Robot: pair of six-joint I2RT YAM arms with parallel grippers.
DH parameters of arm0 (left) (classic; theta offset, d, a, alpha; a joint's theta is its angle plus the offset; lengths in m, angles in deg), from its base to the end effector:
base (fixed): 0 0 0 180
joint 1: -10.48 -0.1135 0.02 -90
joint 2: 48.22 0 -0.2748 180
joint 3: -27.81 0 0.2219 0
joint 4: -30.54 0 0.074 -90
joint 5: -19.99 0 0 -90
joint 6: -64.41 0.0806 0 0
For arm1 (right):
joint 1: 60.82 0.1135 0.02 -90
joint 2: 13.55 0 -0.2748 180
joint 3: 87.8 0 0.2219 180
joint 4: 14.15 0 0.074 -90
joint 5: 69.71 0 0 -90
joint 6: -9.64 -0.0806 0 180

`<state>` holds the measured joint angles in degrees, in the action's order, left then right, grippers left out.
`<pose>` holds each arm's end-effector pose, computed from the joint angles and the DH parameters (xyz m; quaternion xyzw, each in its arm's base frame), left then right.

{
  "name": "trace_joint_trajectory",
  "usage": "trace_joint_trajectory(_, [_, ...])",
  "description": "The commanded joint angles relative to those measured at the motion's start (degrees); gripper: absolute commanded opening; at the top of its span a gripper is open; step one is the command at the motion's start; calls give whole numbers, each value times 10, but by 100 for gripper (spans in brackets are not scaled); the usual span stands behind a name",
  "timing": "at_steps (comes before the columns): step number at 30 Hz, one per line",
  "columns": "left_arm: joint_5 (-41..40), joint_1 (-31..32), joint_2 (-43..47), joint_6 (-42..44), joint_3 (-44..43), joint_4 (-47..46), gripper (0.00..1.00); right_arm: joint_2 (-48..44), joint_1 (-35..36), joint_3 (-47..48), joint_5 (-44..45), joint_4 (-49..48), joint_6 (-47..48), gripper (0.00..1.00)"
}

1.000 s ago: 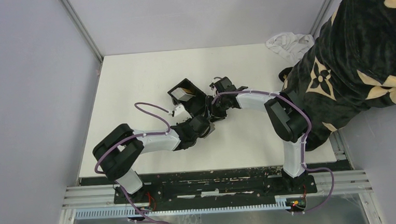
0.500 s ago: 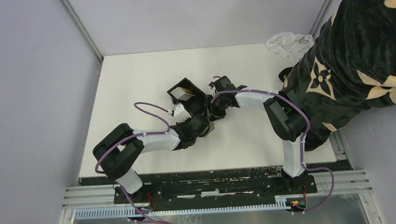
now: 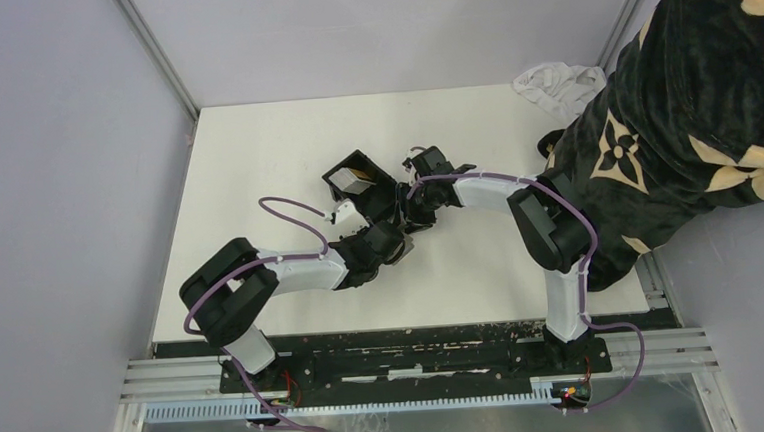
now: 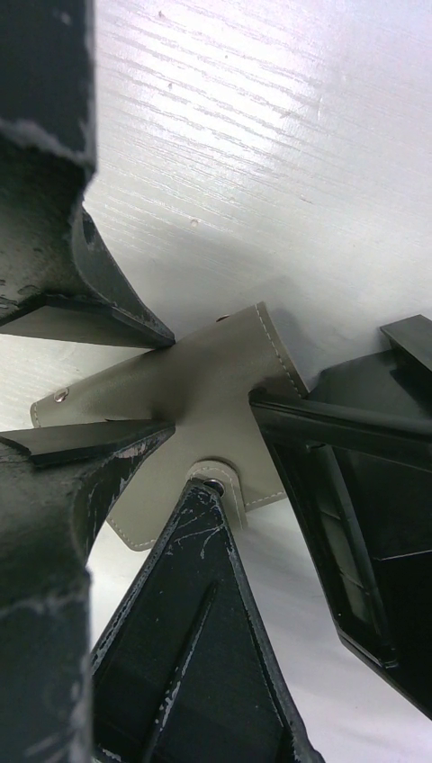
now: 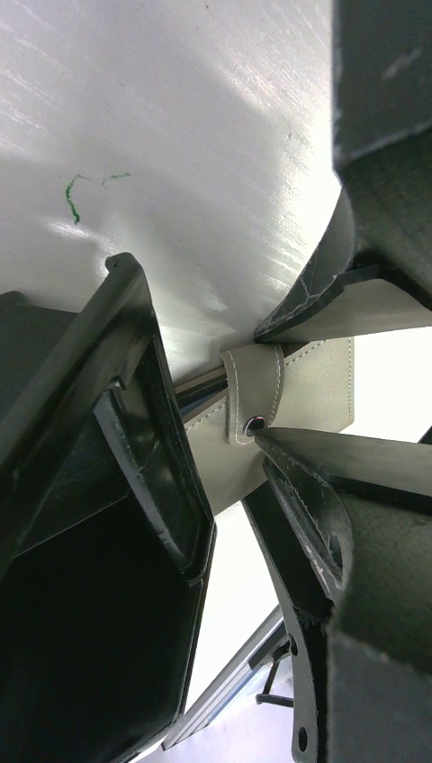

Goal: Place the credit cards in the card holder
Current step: Close the card holder at the center of the board.

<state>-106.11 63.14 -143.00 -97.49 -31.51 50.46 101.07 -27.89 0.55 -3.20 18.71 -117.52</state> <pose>0.2213 -0.2118 0.1441 -0.2426 0.8796 -0.1128 0.3935 0.3261 0.2495 0.1381 -0.0193 0.9451 0.3103 0.1007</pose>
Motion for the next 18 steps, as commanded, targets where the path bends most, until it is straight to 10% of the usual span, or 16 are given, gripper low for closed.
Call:
trace_joint_trajectory(1, [29, -5, -44, 37, 23, 57, 41, 30, 26, 8, -3, 1, 11, 46])
trace_joint_trajectory(18, [29, -5, -45, 36, 21, 56, 41, 19, 40, 15, -19, -6, 8, 49])
